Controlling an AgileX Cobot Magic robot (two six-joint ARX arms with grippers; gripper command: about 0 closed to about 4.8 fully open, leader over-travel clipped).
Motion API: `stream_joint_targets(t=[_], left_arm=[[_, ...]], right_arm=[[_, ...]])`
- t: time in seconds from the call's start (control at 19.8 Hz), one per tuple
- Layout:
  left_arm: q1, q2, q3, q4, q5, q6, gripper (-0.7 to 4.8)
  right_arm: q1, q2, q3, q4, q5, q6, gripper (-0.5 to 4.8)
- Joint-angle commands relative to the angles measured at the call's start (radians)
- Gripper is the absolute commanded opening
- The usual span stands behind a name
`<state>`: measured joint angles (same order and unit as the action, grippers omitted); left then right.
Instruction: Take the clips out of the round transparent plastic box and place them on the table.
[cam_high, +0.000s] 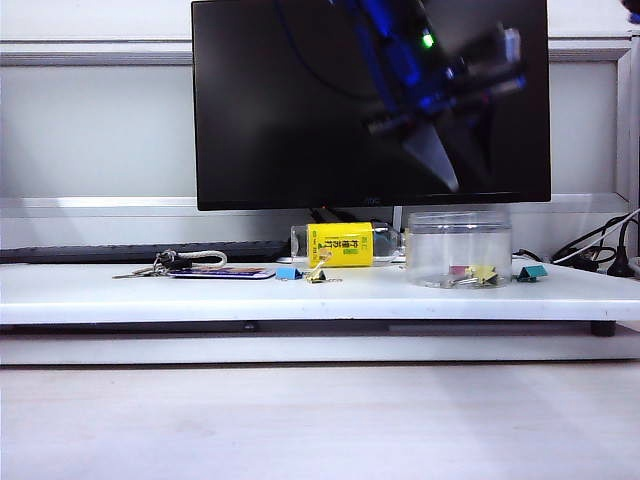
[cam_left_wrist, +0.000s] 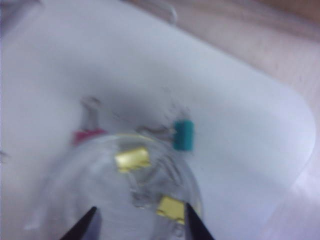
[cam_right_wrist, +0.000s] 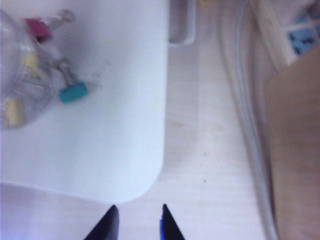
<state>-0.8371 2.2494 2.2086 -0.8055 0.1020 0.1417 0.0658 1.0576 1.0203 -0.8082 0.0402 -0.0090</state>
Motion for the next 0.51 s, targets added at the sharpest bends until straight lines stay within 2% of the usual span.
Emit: stream_joint_targets(t=[0.05,0.51], left_arm=[[-0.001,0.041,0.049,-0.045,0.012,-0.001,2.23],[0.047,0.076,0.050,-0.072,0.026,-0.016,2.23]], right_arm=[[-0.002,-0.005,0.002,0.028,0.004,0.001,1.15],[-0.002,-0.004,0.002,0.036,-0.018,0.001,1.15]])
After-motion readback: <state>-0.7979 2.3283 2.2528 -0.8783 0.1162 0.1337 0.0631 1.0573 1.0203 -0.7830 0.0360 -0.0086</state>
